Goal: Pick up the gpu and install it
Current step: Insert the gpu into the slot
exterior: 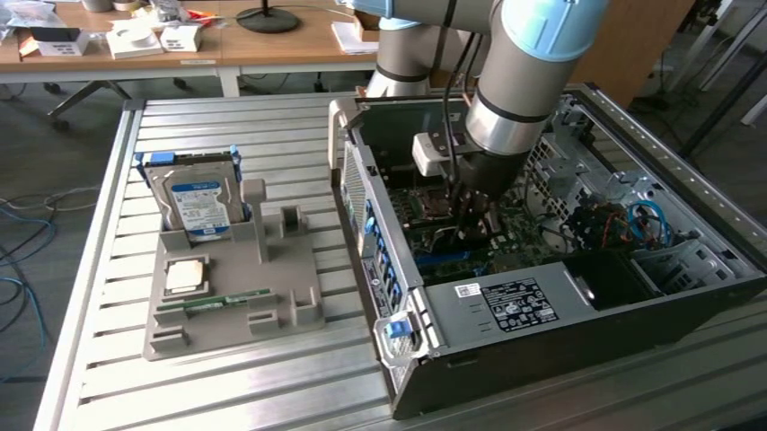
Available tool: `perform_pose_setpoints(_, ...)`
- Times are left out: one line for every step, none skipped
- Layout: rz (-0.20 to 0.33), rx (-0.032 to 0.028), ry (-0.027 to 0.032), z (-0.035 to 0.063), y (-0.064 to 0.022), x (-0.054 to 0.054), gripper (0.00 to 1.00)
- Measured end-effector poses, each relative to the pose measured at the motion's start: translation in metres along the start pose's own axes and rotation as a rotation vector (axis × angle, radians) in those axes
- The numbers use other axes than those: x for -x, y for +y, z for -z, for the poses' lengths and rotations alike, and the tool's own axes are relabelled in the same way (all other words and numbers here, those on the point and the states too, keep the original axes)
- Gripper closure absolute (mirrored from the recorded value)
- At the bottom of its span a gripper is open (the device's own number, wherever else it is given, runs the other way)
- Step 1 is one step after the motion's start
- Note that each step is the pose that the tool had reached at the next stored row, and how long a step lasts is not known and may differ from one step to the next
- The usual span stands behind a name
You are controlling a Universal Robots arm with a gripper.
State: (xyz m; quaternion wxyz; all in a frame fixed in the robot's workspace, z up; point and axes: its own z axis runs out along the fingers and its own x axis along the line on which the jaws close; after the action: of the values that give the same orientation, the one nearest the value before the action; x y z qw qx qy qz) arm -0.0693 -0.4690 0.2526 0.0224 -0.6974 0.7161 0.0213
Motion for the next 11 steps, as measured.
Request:
perform_pose_setpoints(-0.003, -0.0002, 0.0, 0.0, 0.0, 0.0, 0.74)
perform_pose_setpoints(-0.003, -0.0002, -0.0001, 0.0, 0.0, 0.0, 0.74)
perform_pose_setpoints(-0.003, -0.0002, 0.0, 0.0, -0.0001, 0.0, 0.74)
perform_pose_setpoints(-0.003, -0.0003, -0.0001, 0.0, -0.0001, 0.0, 0.74)
perform_pose_setpoints(-0.003, -0.0003, -0.0002, -0.0001, -0.0001, -0.0001, 0.74)
perform_pose_setpoints(-0.003, -0.0003, -0.0002, -0.0003, -0.0001, -0.0001, 0.74)
perform_pose_setpoints(-0.003, -0.0002, -0.0003, -0.0007, 0.0, -0.0002, 0.74)
perform_pose_setpoints(-0.002, -0.0001, -0.0002, -0.0009, 0.0, -0.0002, 0.74)
perform_pose_setpoints(-0.002, -0.0002, -0.0001, -0.0012, 0.0, -0.0002, 0.74)
perform_pose_setpoints(-0.003, -0.0002, -0.0003, -0.0015, 0.0001, -0.0002, 0.74)
perform_pose_setpoints(-0.003, -0.0002, -0.0002, -0.0016, 0.0002, -0.0002, 0.74)
